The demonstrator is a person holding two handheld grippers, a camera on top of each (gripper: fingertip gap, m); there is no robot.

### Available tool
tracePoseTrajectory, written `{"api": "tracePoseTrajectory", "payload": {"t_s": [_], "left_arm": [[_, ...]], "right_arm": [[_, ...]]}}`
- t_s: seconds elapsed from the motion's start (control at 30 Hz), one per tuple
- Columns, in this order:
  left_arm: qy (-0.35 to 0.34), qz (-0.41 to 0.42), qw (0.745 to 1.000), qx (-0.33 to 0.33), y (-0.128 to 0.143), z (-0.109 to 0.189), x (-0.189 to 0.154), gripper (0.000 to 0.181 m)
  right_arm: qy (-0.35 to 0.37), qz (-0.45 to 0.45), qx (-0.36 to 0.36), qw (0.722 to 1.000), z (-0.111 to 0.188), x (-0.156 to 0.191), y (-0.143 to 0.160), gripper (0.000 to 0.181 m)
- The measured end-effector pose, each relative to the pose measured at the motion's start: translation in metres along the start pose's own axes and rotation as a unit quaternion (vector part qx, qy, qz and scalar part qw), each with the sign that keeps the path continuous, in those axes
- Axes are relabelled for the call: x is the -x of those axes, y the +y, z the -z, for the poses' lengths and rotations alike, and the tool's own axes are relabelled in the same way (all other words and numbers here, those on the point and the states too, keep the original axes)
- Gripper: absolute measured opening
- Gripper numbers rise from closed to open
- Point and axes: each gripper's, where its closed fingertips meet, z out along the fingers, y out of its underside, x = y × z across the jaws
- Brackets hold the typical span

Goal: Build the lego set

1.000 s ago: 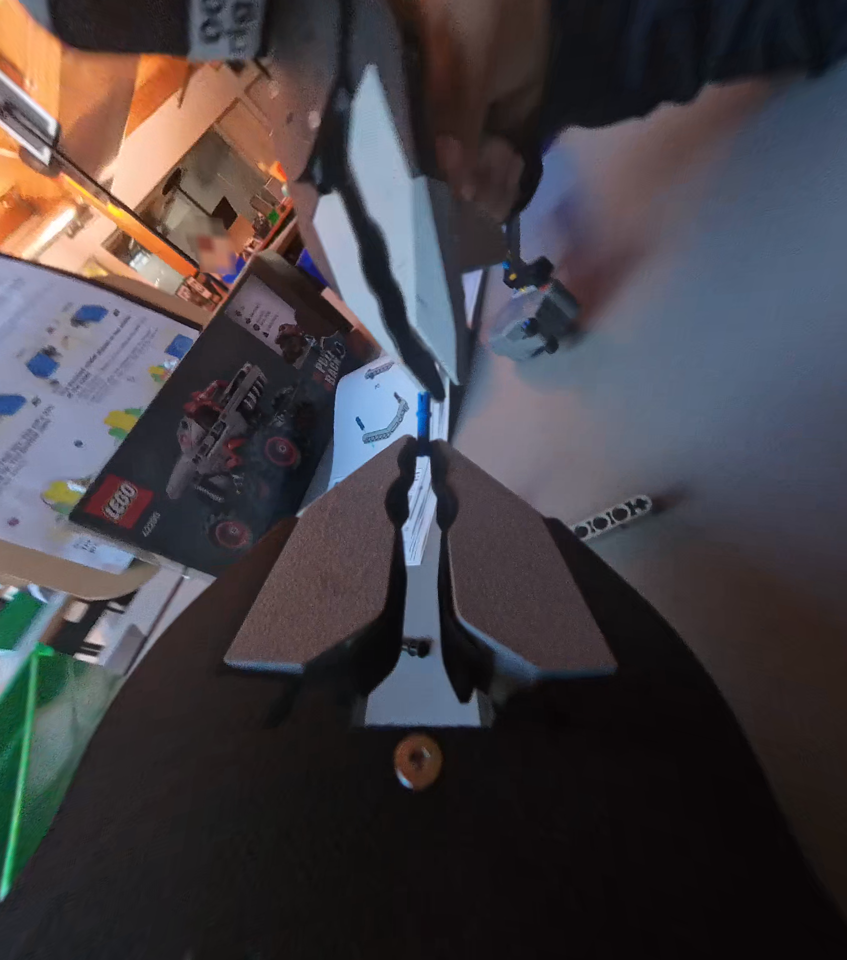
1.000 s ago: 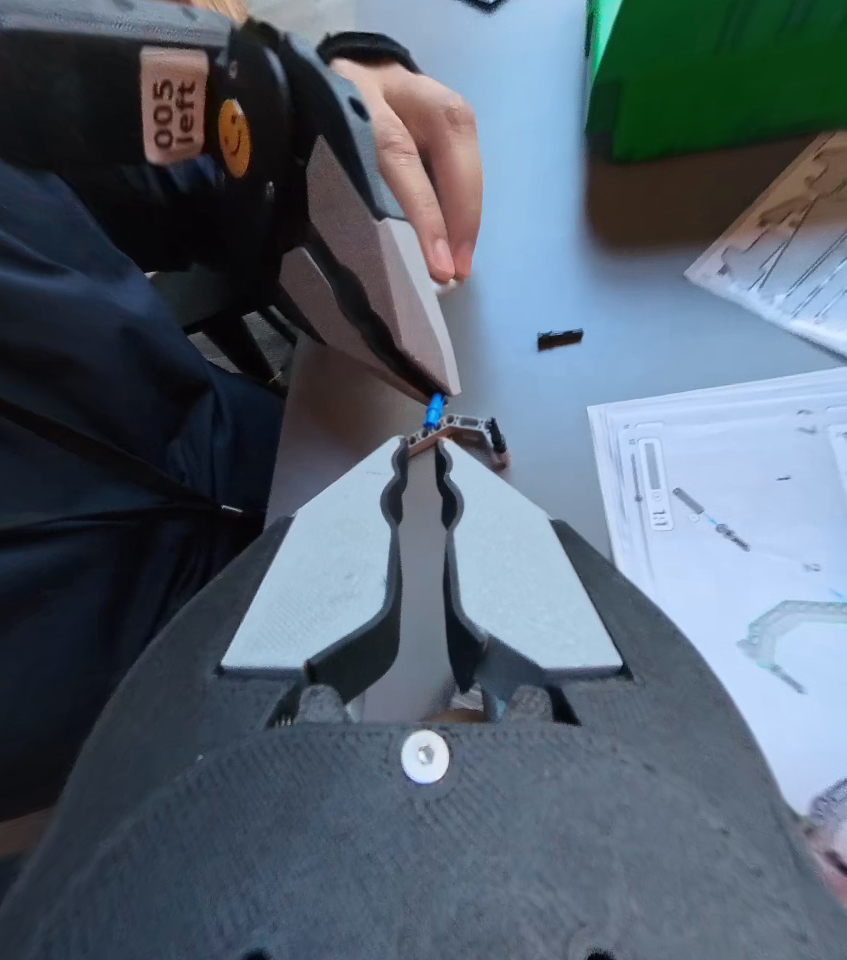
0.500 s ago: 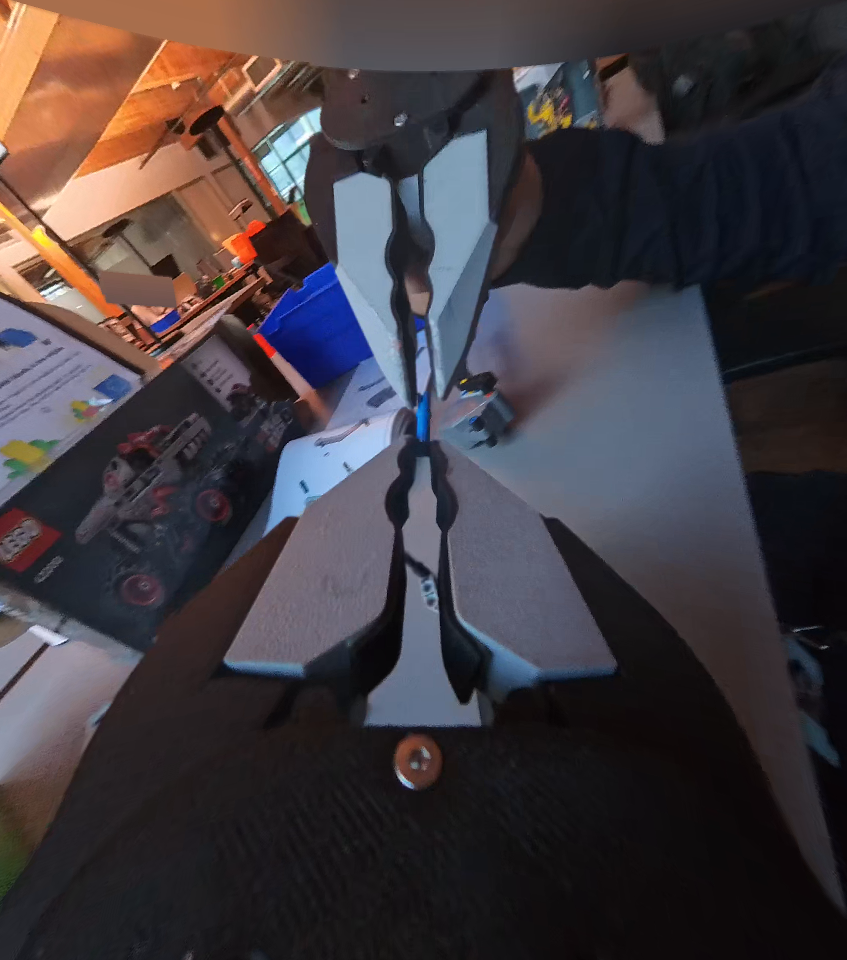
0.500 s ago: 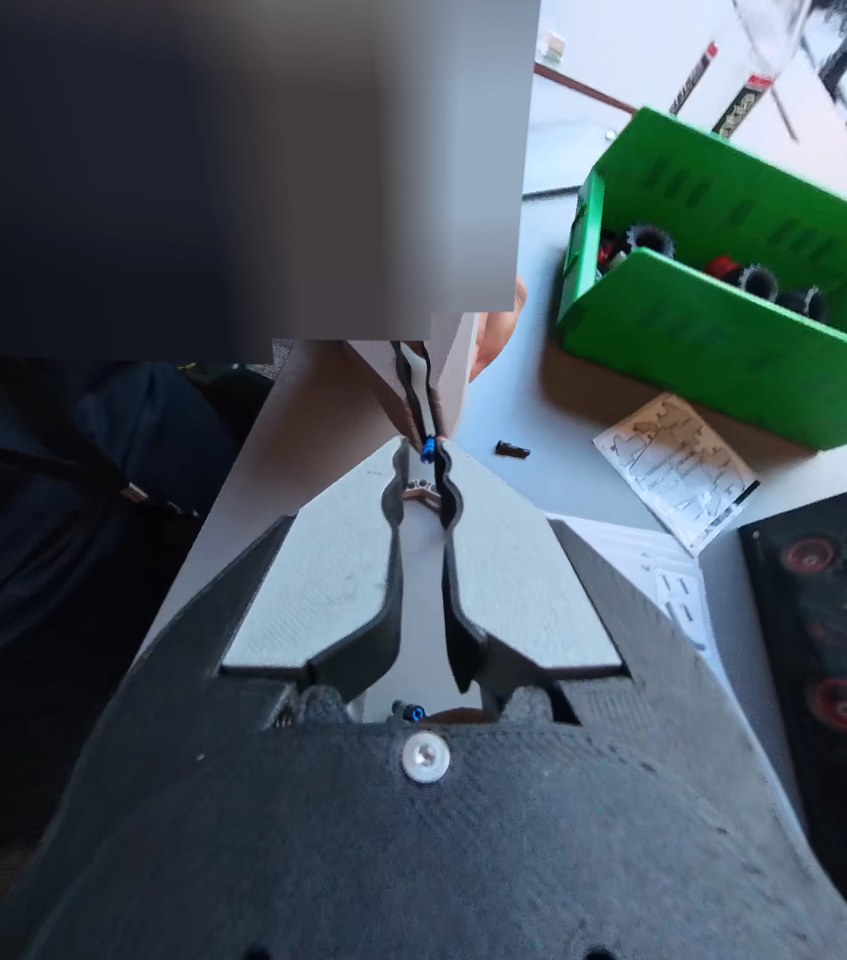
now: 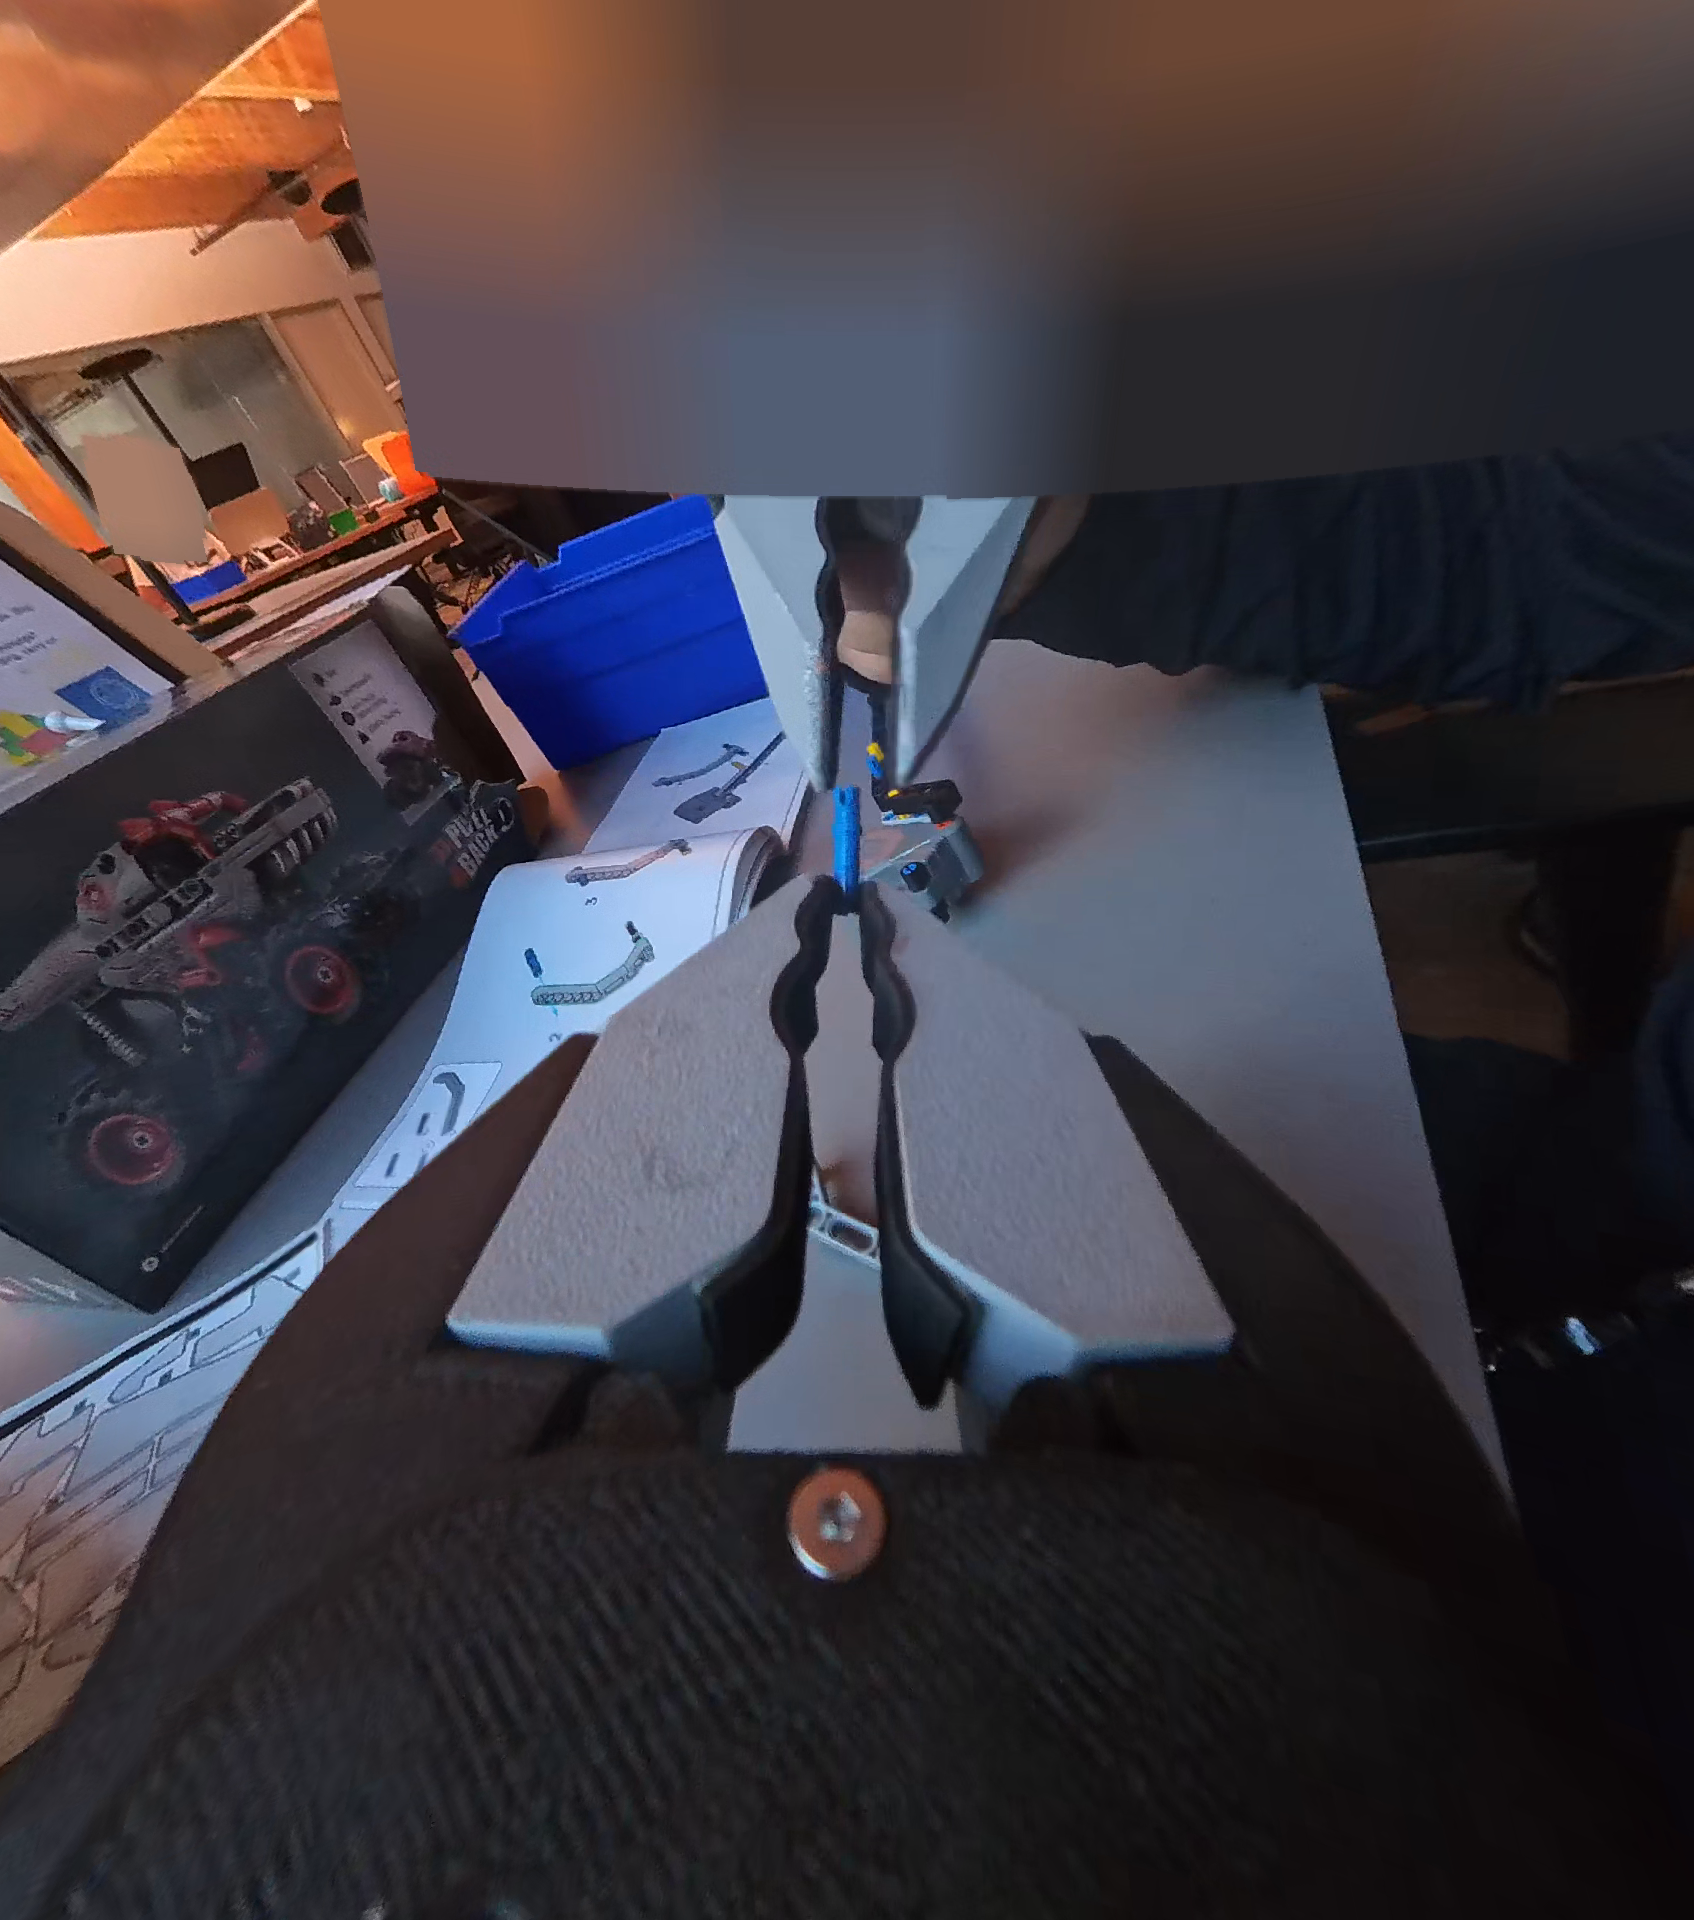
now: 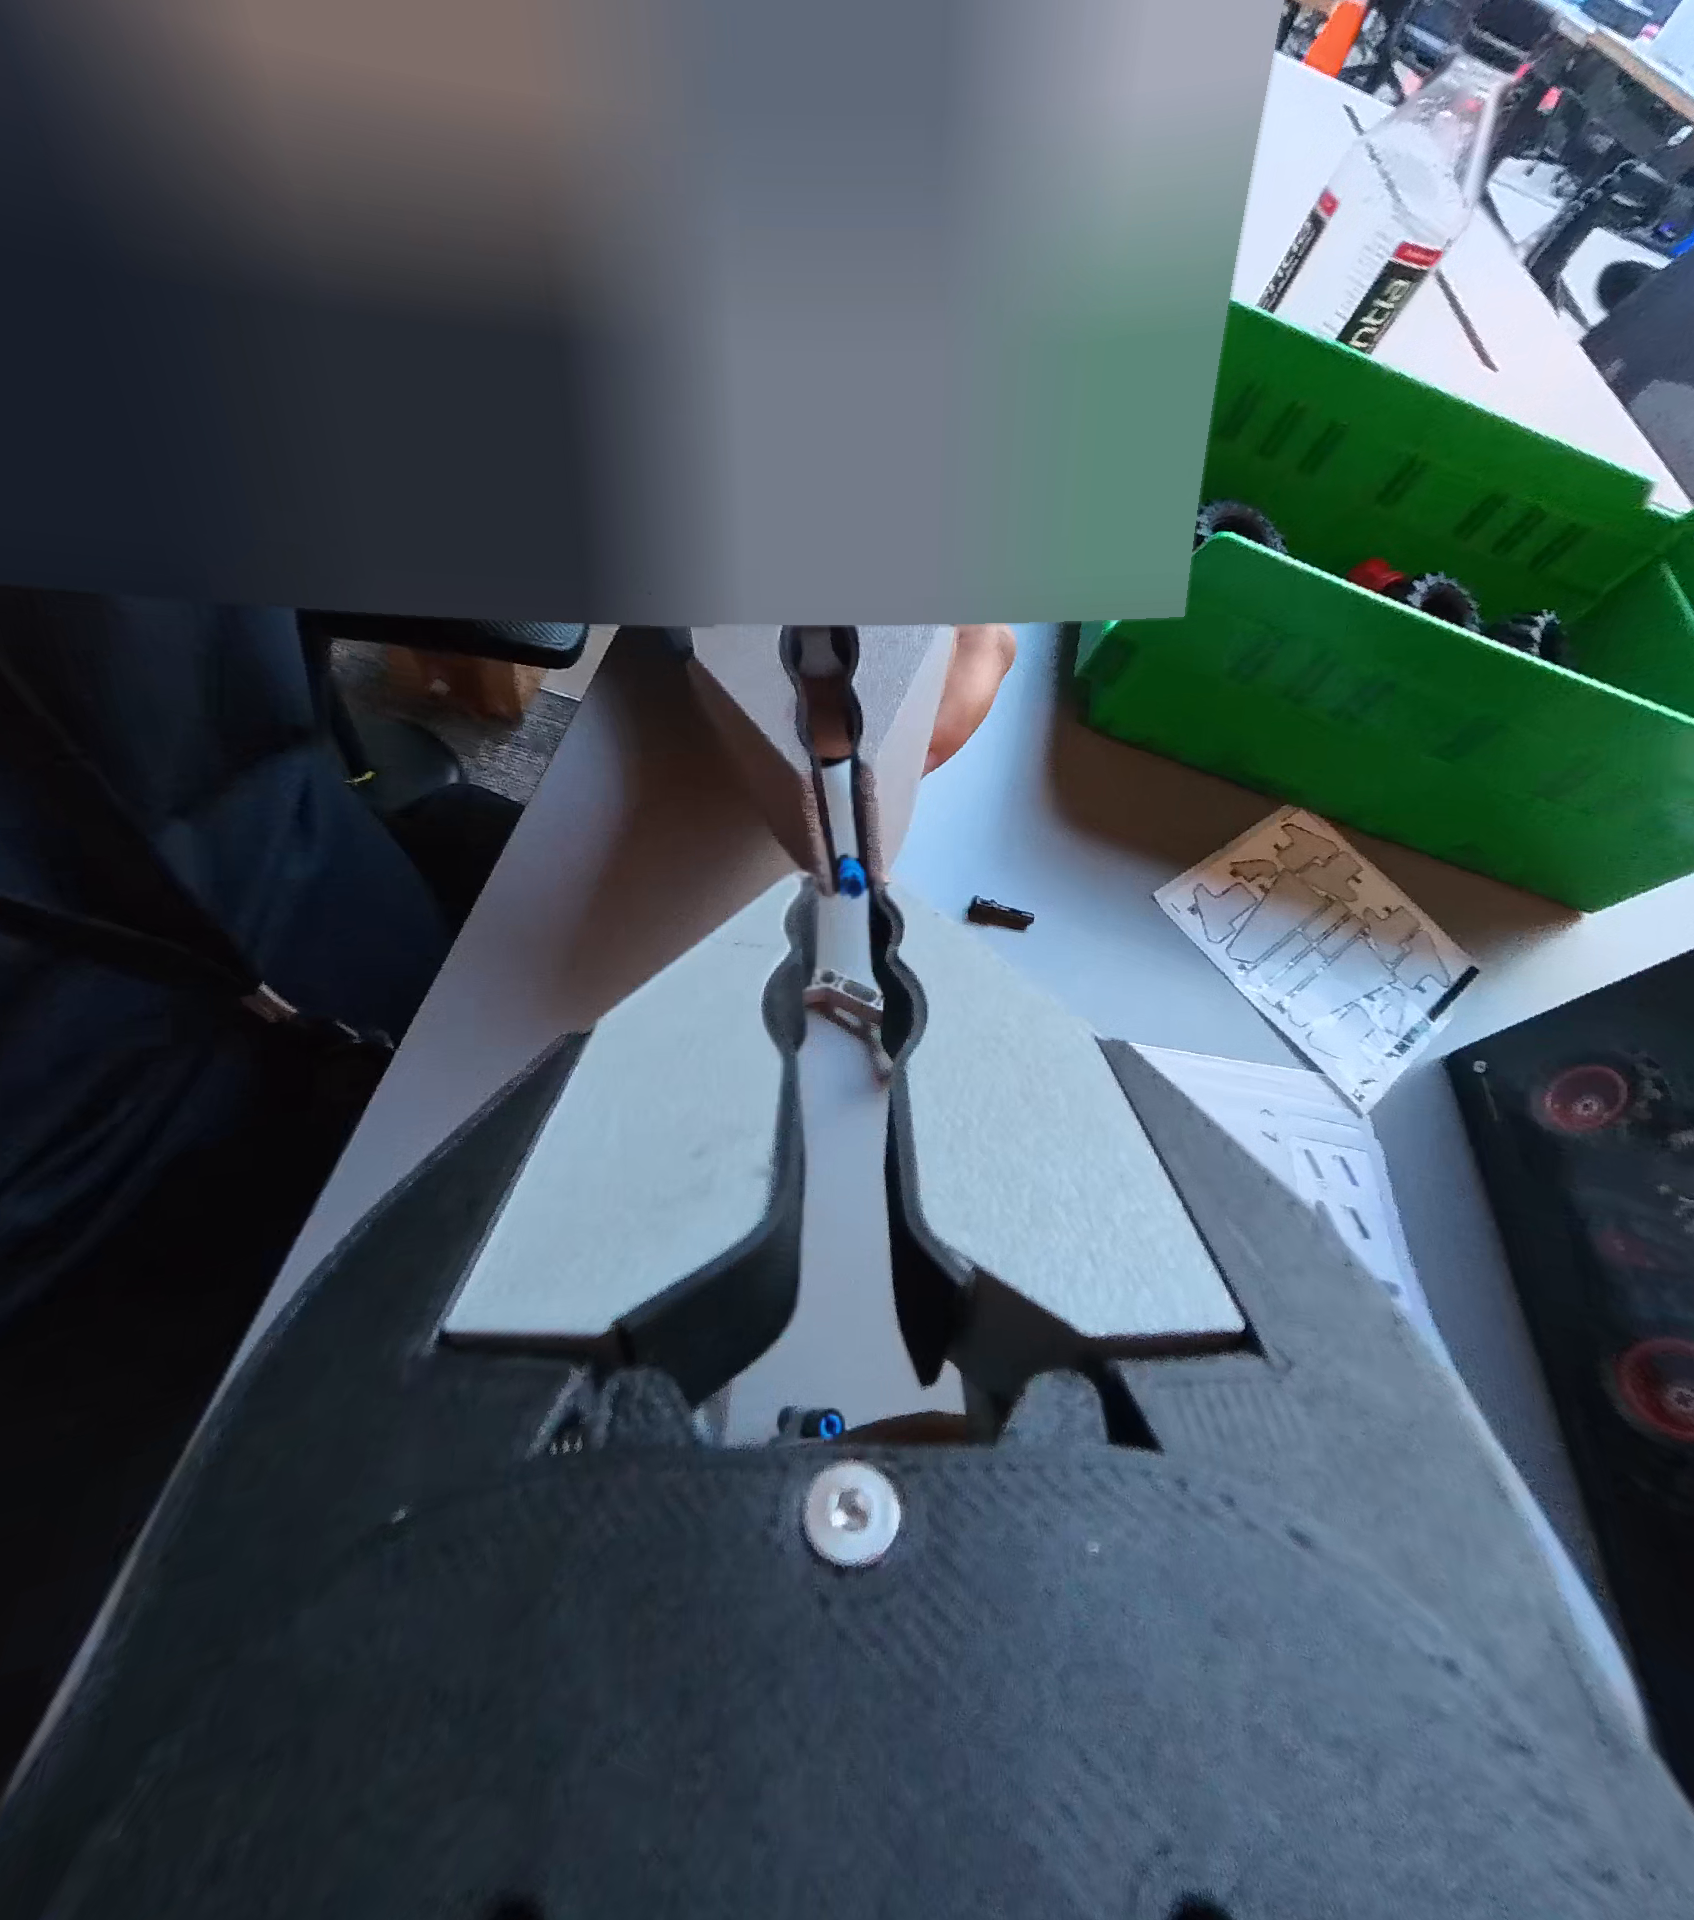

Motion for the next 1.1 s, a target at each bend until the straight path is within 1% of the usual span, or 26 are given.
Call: {"api": "tracePoseTrajectory", "payload": {"t_s": [0.1, 0.33, 0.47, 0.67, 0.83, 0.97, 1.1], "left_arm": [[0.005, 0.005, 1.000, -0.005, -0.001, 0.000, -0.001, 0.003], [0.024, -0.003, 0.999, -0.039, -0.012, 0.002, -0.008, 0.003], [0.031, 0.000, 0.999, -0.033, -0.010, 0.001, -0.010, 0.003], [0.030, -0.002, 0.999, -0.029, -0.009, 0.000, -0.010, 0.003], [0.032, -0.005, 0.999, -0.021, -0.007, 0.000, -0.011, 0.003], [0.035, -0.011, 0.999, -0.011, -0.004, -0.002, -0.013, 0.003], [0.036, -0.010, 0.999, -0.003, -0.001, -0.003, -0.014, 0.003]], "right_arm": [[0.003, 0.004, -0.001, 1.000, 0.001, 0.000, -0.001, 0.008], [-0.005, 0.013, -0.002, 1.000, -0.005, 0.008, -0.003, 0.003], [0.000, 0.020, -0.008, 1.000, -0.007, 0.009, -0.005, 0.000], [-0.001, 0.015, -0.014, 1.000, -0.010, 0.010, -0.007, 0.000], [-0.006, 0.004, -0.026, 1.000, -0.013, 0.011, -0.010, 0.006], [-0.007, 0.004, -0.026, 1.000, -0.016, 0.011, -0.010, 0.007], [-0.005, 0.016, -0.021, 1.000, -0.016, 0.013, -0.009, 0.002]]}}
